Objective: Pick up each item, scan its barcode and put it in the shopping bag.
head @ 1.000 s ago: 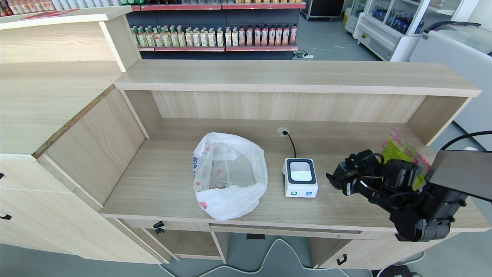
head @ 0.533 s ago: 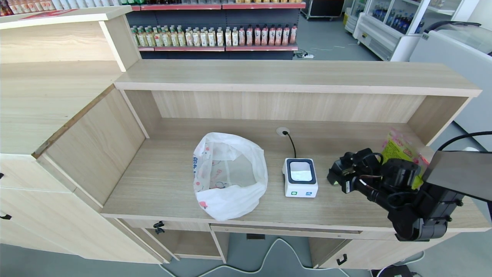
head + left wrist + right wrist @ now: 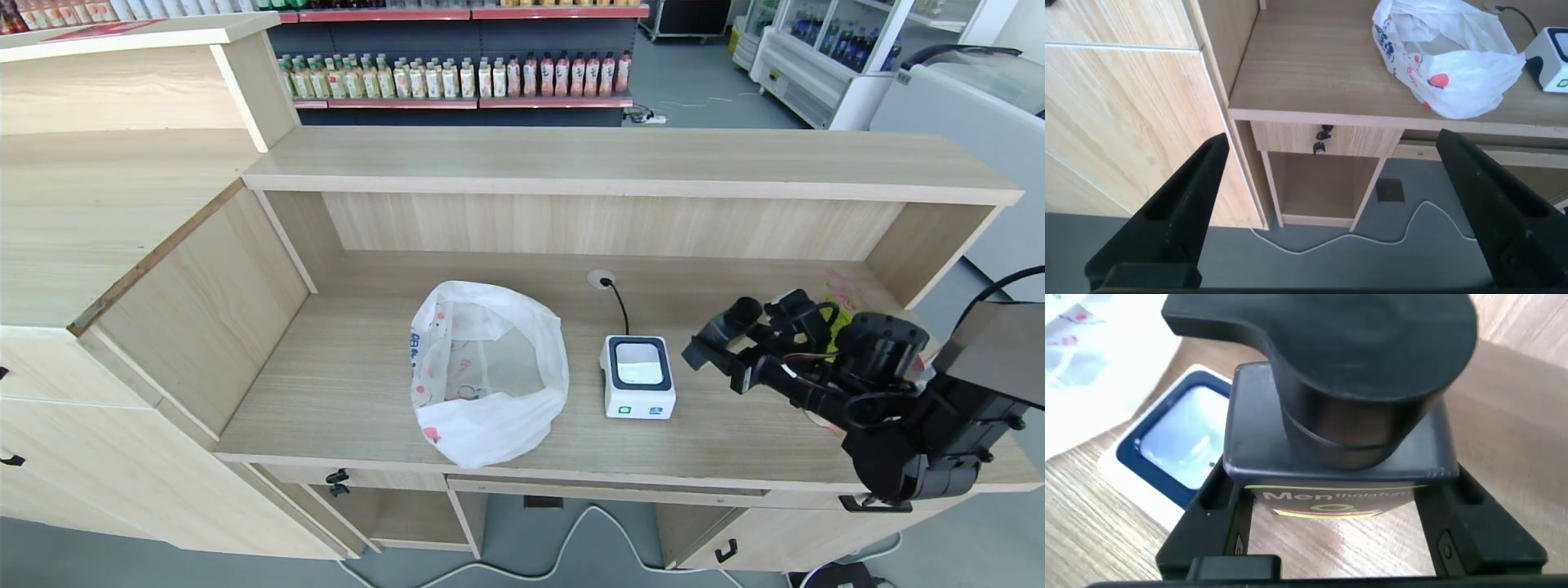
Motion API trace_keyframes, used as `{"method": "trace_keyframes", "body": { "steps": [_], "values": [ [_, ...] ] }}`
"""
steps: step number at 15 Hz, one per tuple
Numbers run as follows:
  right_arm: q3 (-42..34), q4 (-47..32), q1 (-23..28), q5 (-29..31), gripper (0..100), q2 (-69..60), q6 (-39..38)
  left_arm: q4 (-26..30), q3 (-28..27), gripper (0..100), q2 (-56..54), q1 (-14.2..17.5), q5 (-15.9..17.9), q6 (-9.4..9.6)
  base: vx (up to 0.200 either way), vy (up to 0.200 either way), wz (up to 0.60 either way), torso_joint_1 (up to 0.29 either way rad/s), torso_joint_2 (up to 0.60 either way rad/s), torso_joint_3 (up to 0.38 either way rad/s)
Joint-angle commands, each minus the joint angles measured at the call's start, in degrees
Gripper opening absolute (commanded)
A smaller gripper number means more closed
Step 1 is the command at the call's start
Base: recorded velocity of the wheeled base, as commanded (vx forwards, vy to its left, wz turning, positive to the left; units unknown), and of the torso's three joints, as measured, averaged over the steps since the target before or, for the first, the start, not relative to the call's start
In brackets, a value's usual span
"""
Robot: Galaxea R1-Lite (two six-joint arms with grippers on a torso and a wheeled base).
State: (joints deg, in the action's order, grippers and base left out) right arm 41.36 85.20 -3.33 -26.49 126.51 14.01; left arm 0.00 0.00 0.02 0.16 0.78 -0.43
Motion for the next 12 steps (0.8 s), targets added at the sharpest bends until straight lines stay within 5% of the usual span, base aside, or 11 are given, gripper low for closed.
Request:
{"method": "trace_keyframes", "body": {
  "steps": [1,5,9,12],
  "values": [
    [-0.14,-1.18,-0.19,-1.11,0,-7.33,-0.03,0.00,0.00,100,-0.02,0.02,0.01,-0.01,0.000,0.000,0.00,0.000,0.00,0.000],
    [-1.20,-5.04,-2.65,-1.28,0,-17.71,-0.30,0.00,0.00,100,-0.02,0.02,0.01,-0.01,0.000,0.000,0.00,0.000,0.00,0.000],
    [-1.02,-9.17,-10.30,-1.55,0,-31.15,0.67,0.00,0.00,100,-0.02,0.02,0.01,-0.01,0.000,0.000,0.00,0.000,0.00,0.000],
    [-1.90,-12.08,-16.71,-2.69,0,-38.62,8.23,0.00,0.00,100,-0.02,0.02,0.01,-0.10,0.000,0.000,0.00,0.000,0.00,0.000]
  ]
}}
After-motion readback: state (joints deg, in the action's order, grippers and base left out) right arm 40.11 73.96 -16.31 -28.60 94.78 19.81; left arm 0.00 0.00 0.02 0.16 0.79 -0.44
